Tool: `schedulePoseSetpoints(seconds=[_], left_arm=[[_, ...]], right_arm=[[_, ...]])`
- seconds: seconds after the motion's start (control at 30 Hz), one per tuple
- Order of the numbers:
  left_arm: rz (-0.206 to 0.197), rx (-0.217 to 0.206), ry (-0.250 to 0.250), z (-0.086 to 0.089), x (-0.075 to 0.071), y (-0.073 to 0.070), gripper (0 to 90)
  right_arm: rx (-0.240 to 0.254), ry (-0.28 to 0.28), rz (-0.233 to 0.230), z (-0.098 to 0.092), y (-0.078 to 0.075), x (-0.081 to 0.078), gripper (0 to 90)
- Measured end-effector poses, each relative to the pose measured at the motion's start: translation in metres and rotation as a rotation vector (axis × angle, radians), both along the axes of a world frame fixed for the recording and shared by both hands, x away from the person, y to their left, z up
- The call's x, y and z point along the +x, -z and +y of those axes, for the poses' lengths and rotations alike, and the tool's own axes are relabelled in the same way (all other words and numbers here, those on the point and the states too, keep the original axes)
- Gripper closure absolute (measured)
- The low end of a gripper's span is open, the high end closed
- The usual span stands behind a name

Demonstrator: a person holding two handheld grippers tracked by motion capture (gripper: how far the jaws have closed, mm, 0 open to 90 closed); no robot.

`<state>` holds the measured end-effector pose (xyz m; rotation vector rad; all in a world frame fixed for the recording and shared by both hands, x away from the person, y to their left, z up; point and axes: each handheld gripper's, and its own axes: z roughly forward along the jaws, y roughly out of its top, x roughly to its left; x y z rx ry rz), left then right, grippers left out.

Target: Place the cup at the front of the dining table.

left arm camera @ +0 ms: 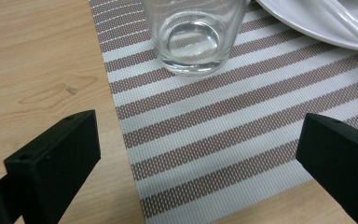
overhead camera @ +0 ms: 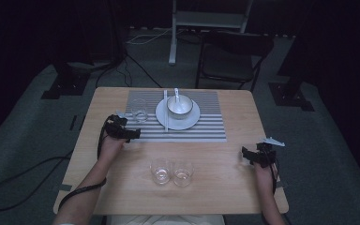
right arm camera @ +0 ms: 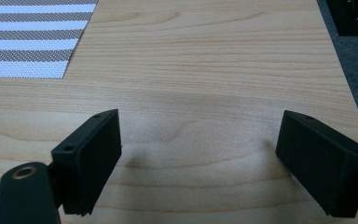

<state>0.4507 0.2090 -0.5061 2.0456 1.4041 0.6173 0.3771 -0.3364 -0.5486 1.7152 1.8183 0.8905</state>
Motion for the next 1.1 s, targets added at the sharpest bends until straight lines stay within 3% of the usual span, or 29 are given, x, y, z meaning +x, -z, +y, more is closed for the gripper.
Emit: schedulePoseSetpoints(seconds=[0.13, 0.33, 0.67, 0.87, 1.03, 1.1], left_arm=[[-0.001, 0.032, 0.005, 0.0, -0.006, 0.0, 0.3], [-0.024, -0.004, 0.013, 0.003, -0.018, -0.002, 0.3], [-0.053, 0.0, 0.032, 0.008, -0.039, -0.003, 0.3], [-0.081, -0.035, 0.028, 0.013, -0.051, -0.006, 0.4], [-0.095, -0.028, 0.028, 0.016, -0.057, -0.005, 0.3], [-0.105, -0.028, 0.029, 0.021, -0.068, -0.004, 0.4]], right_arm=[[0.0, -0.001, 0.0, 0.0, 0.0, 0.0, 13.5], [0.0, -0.001, 0.0, 0.0, 0.0, 0.0, 13.5], [0.0, 0.0, 0.001, 0.0, 0.0, 0.0, 13.5], [-0.002, 0.0, 0.001, 0.0, 0.0, 0.0, 13.5], [-0.002, 0.0, 0.0, 0.0, 0.0, 0.0, 13.5], [-0.002, -0.001, 0.0, 0.0, 0.0, 0.0, 13.5]])
